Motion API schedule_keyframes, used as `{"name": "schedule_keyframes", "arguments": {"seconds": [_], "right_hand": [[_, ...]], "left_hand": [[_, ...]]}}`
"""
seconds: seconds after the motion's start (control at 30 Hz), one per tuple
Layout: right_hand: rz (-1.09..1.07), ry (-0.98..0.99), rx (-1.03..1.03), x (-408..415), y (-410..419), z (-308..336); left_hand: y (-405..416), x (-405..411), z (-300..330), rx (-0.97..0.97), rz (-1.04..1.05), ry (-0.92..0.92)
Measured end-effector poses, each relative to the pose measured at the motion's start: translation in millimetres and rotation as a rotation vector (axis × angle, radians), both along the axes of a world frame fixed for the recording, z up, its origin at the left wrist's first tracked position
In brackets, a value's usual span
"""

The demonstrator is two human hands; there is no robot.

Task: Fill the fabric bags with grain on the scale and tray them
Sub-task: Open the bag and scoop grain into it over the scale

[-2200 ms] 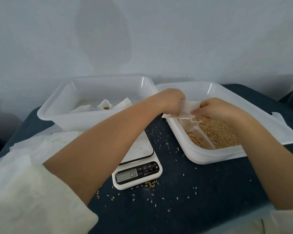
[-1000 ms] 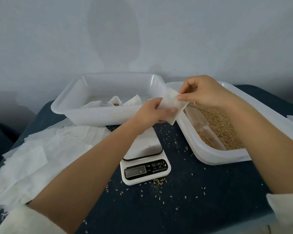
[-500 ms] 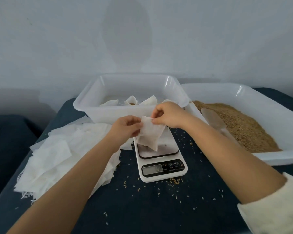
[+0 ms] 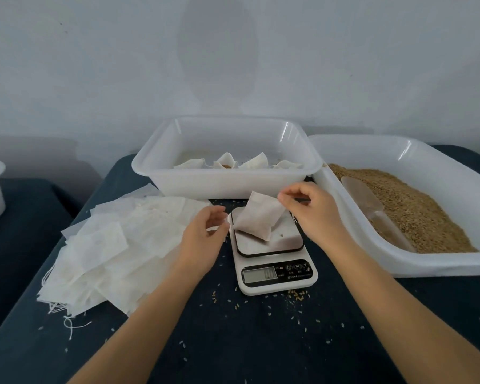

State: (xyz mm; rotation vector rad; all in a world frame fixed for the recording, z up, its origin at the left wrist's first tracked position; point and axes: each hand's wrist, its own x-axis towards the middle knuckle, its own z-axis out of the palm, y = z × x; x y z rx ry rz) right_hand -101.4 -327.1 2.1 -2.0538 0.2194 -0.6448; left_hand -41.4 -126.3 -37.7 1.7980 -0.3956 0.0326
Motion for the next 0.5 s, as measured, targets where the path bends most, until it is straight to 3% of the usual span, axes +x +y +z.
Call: {"name": "schedule_keyframes", "arguments": {"seconds": [0.27,0.5], "right_hand": [[-0.203,-0.085,0.087,-28.6,5.0,-34.5],[-0.232,-0.032,0.197,-32.9,-12.3,-46.6]], "left_hand": [[-1.4,-16.0,-17.9,-0.022,0.075,-0.037],[-0.3,-11.8,-28.7,0.015,0.114,-0.089]]}}
